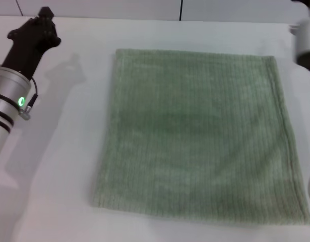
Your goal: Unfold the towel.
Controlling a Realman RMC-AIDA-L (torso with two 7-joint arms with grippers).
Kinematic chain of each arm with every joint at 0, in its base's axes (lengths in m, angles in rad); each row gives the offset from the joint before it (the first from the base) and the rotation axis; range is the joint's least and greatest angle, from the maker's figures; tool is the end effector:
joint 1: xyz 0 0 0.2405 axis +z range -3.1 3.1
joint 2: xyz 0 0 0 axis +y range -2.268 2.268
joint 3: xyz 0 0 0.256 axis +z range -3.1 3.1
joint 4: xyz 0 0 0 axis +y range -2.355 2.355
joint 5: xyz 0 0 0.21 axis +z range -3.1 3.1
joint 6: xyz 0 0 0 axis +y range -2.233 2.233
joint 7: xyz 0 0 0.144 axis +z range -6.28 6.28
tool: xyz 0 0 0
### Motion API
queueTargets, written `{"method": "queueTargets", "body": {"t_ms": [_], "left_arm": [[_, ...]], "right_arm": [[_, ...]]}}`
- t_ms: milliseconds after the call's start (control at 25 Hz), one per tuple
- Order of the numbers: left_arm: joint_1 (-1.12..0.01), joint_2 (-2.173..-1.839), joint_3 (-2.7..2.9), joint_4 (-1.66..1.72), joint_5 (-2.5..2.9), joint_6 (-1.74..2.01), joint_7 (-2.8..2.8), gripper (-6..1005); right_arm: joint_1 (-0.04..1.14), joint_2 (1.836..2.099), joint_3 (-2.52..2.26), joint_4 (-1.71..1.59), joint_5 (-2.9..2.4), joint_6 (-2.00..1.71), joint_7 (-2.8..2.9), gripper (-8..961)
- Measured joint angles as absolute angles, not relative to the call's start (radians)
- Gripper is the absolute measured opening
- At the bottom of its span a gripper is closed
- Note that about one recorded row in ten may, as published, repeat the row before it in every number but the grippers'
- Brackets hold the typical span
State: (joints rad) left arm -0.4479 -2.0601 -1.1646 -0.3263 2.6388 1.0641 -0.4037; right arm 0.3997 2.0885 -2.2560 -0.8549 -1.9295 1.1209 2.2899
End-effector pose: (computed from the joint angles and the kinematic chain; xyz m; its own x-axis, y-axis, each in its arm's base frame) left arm -0.2899 0.3638 -0.0063 0.4978 -0.0619 0.8651 0.8346 -0.2371 -0.4972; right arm 0.1947 0.3637 -0.0056 0.8451 0.2863 -0.4516 -0.5004 0.1259 -0.8566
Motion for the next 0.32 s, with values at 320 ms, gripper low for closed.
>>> {"method": "queueTargets", "body": {"t_ms": [320], "left_arm": [[-0.442, -2.059, -1.176, -0.266, 2.638, 1.184, -0.41, -1]], "right_arm": [[0.416, 2.083, -2.263, -0.574, -1.933, 1.226, 2.688, 454]]}}
